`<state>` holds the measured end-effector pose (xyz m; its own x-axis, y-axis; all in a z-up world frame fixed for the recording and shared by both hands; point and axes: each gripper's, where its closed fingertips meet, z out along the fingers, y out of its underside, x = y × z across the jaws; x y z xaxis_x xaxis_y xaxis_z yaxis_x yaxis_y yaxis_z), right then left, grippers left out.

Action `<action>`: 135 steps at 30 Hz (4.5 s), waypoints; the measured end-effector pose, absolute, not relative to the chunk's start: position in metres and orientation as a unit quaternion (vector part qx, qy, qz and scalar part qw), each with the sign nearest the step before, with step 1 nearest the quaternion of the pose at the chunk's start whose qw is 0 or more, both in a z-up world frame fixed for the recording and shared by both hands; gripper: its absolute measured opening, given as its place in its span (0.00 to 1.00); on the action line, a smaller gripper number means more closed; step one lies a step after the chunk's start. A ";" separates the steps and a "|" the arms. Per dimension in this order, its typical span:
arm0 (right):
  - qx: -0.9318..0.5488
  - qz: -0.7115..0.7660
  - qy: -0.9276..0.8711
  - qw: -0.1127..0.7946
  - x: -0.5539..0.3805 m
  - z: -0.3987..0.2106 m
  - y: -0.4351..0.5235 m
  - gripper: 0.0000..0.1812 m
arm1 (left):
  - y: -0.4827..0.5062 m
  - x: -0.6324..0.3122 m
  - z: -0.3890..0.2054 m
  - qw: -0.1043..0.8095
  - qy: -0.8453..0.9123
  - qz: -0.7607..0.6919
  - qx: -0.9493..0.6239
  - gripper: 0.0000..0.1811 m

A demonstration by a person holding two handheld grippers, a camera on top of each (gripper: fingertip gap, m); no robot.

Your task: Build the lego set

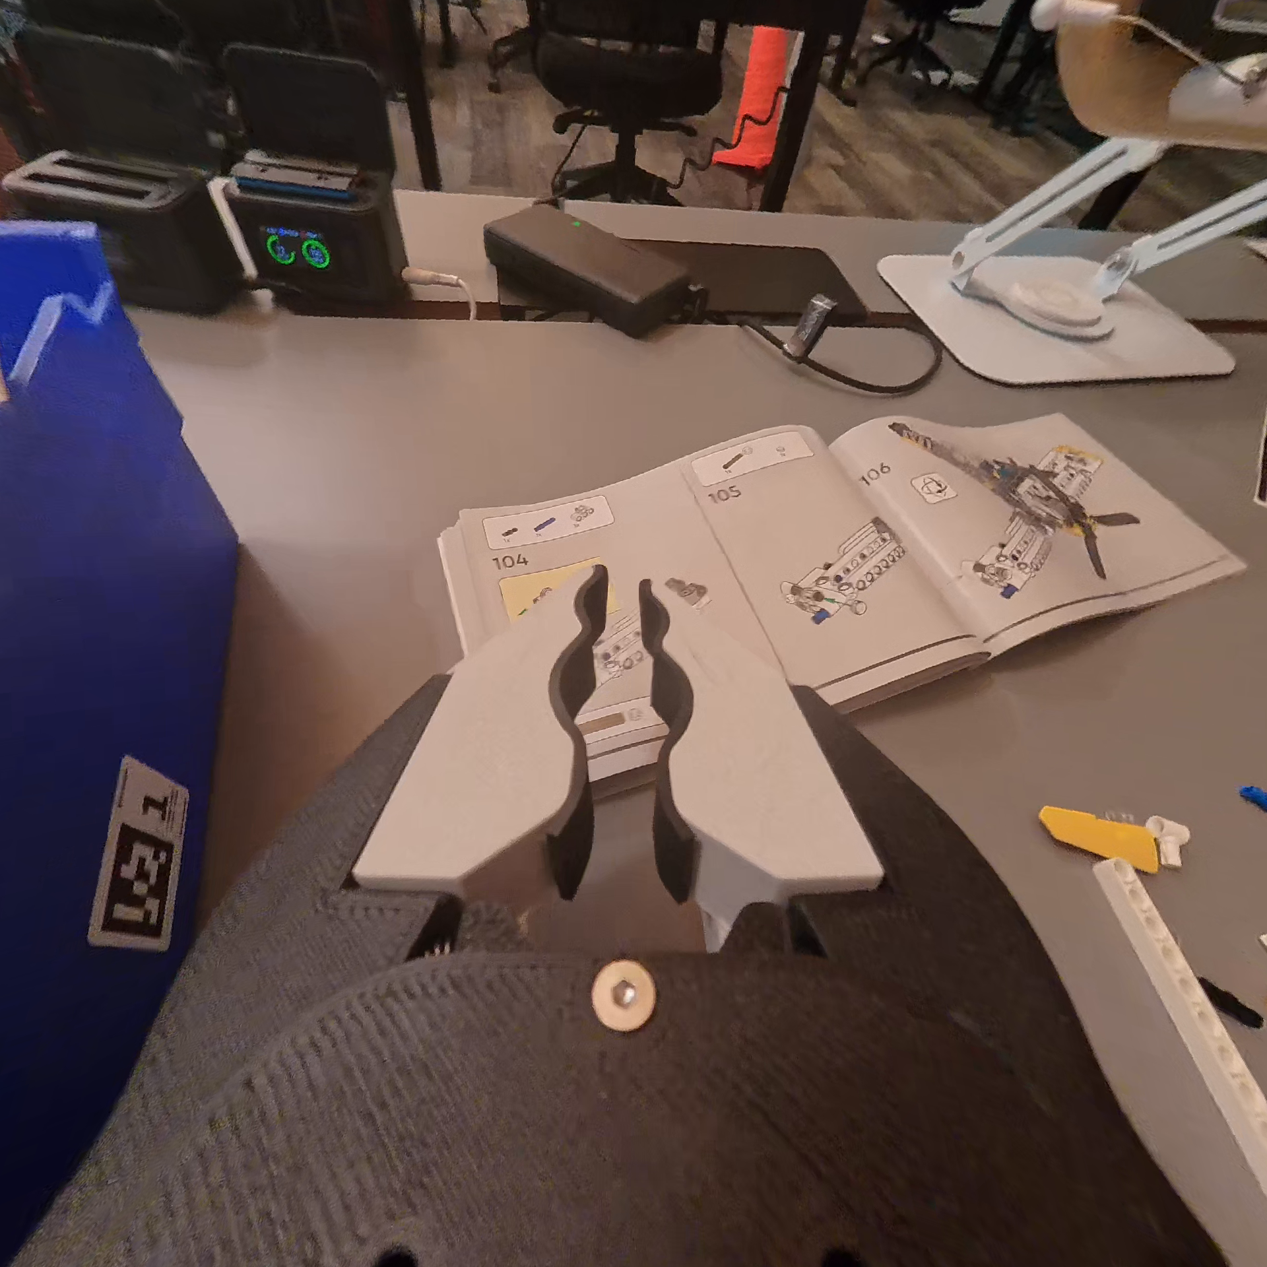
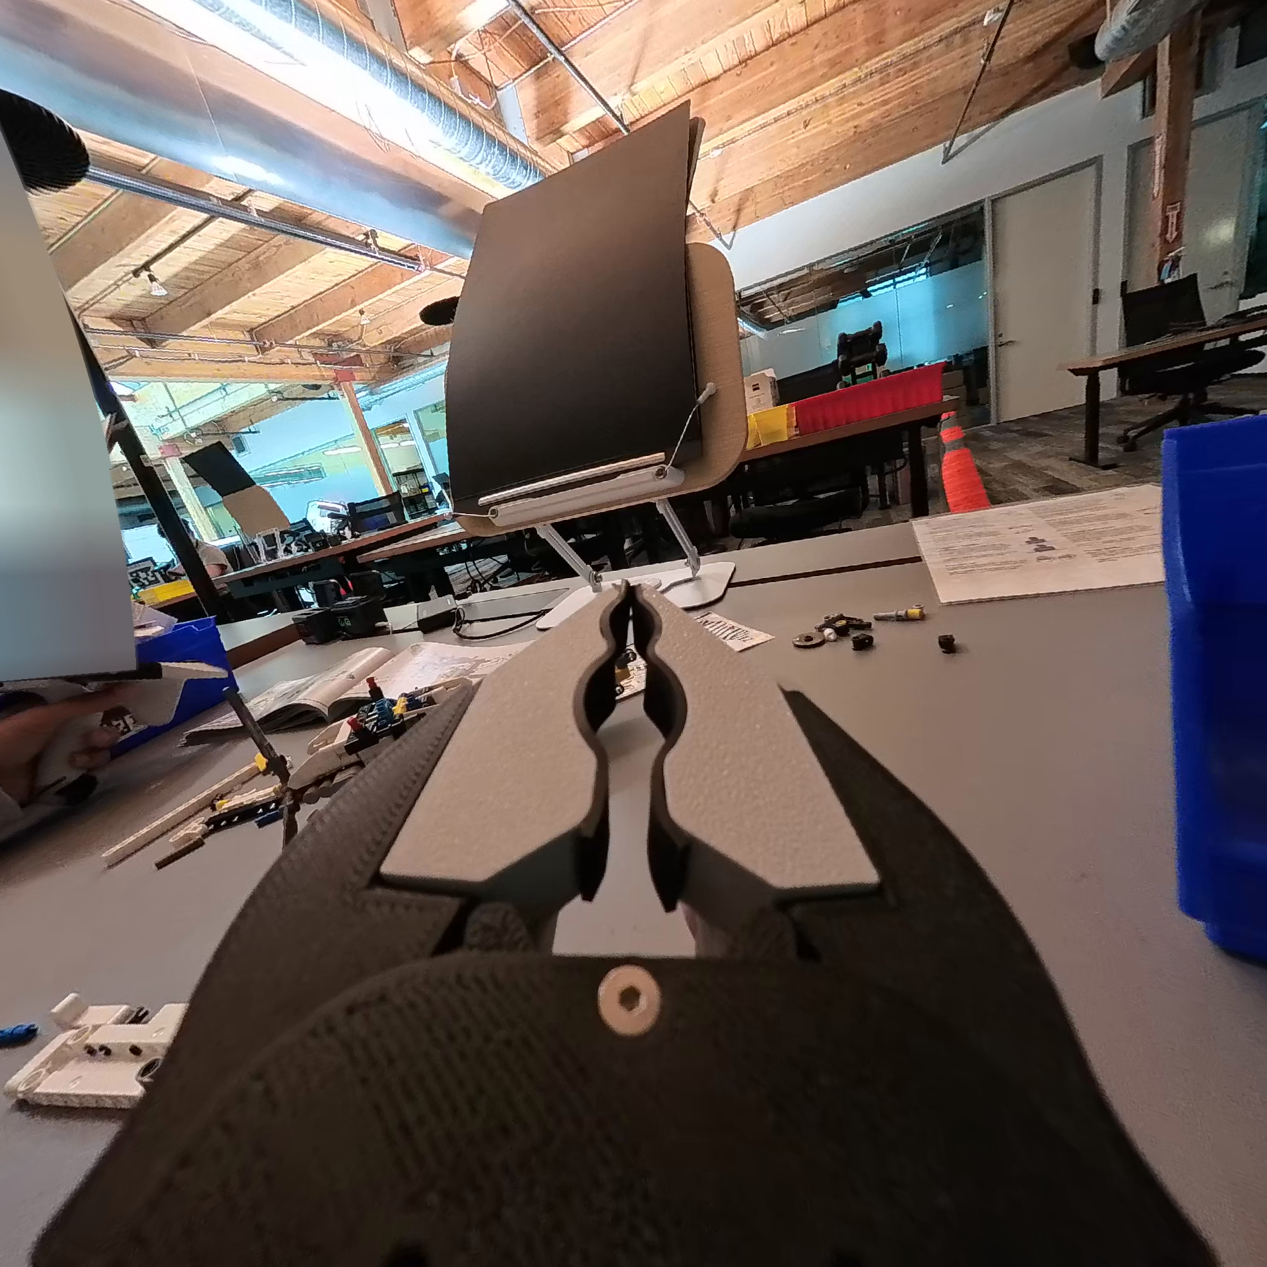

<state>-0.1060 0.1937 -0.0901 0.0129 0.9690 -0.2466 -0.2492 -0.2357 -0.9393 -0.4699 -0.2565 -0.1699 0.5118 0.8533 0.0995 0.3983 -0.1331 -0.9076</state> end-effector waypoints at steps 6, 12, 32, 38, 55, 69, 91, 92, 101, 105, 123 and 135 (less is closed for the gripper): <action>-0.500 0.606 -0.359 0.504 -0.106 -0.089 0.193 0.00 | -0.230 -0.447 -0.146 0.529 -0.305 0.255 -0.750 0.12; -0.489 0.618 -0.363 0.497 -0.106 -0.088 0.188 0.00 | -0.185 -0.368 -0.137 0.582 -0.123 0.141 -0.792 0.10; -0.459 0.644 -0.380 0.480 -0.100 -0.083 0.170 0.00 | -0.137 -0.238 -0.215 0.388 -0.070 -0.050 -0.918 0.20; -0.455 0.643 -0.384 0.481 -0.100 -0.083 0.169 0.00 | -0.138 -0.240 -0.225 0.374 -0.080 -0.043 -0.923 0.15; -0.457 0.644 -0.380 0.481 -0.100 -0.083 0.171 0.01 | -0.147 -0.247 -0.207 0.417 -0.107 -0.042 -0.902 0.04; -0.453 0.640 -0.384 0.487 -0.100 -0.083 0.169 0.01 | -0.142 -0.216 -0.196 0.452 -0.123 -0.074 -0.881 0.04; -0.434 0.665 -0.369 0.482 -0.092 -0.076 0.168 0.01 | -0.108 -0.223 -0.188 0.464 -0.300 -0.031 -0.833 0.09; -0.433 0.667 -0.366 0.483 -0.091 -0.075 0.169 0.02 | -0.108 -0.228 -0.191 0.453 -0.301 -0.019 -0.839 0.08; -0.430 0.686 -0.344 0.476 -0.085 -0.072 0.176 0.03 | -0.086 -0.189 -0.224 0.346 -0.187 0.024 -0.919 0.21; -0.429 0.690 -0.342 0.472 -0.084 -0.072 0.176 0.03 | -0.082 -0.167 -0.223 0.344 -0.169 -0.015 -0.923 0.19; -0.429 0.691 -0.340 0.473 -0.083 -0.072 0.177 0.03 | -0.066 -0.150 -0.213 0.407 -0.201 -0.084 -0.887 0.16; -0.438 0.672 -0.357 0.479 -0.089 -0.076 0.174 0.03 | -0.068 -0.167 -0.190 0.500 -0.246 -0.126 -0.820 0.15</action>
